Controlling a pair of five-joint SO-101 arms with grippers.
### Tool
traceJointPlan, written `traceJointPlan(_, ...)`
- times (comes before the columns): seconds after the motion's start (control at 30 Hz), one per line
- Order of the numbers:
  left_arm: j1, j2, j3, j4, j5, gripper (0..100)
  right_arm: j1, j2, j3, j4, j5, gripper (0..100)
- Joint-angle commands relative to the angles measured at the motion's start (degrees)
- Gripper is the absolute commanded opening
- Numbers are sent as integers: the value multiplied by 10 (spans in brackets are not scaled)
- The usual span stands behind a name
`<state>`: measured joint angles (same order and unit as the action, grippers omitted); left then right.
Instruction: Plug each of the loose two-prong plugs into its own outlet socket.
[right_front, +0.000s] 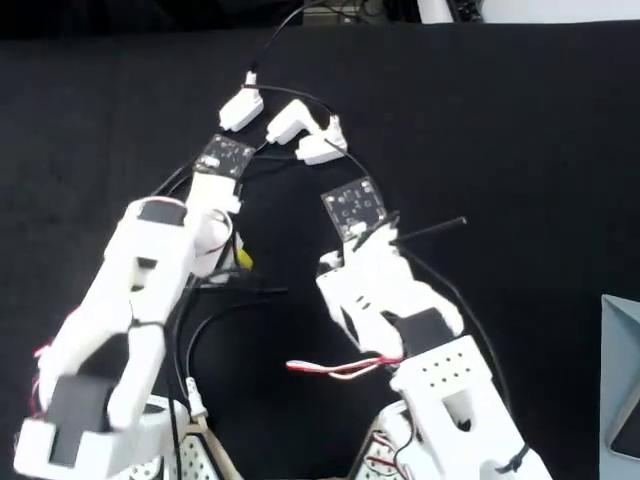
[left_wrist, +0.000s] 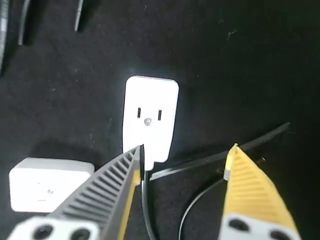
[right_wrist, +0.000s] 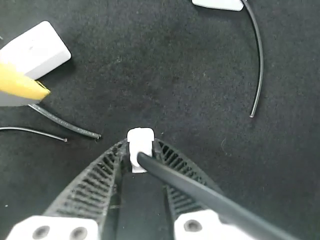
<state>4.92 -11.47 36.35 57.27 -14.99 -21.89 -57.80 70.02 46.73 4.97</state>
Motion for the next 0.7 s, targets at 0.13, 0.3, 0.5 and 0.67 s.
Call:
traceJointPlan(0.13,-36,128,-98,-37,-8,273,4,-2,-1,-11,-4,12)
traceJointPlan(0.3,-119,205,-148,-82,-10,276,4,-2,-1,-11,-4,12)
traceJointPlan(0.5,-162,228,-199,-48,-43,275,4,-2,-1,-12,-4,12)
traceJointPlan(0.67,-167,228,-246,-14,-41,274,4,-2,-1,-12,-4,12)
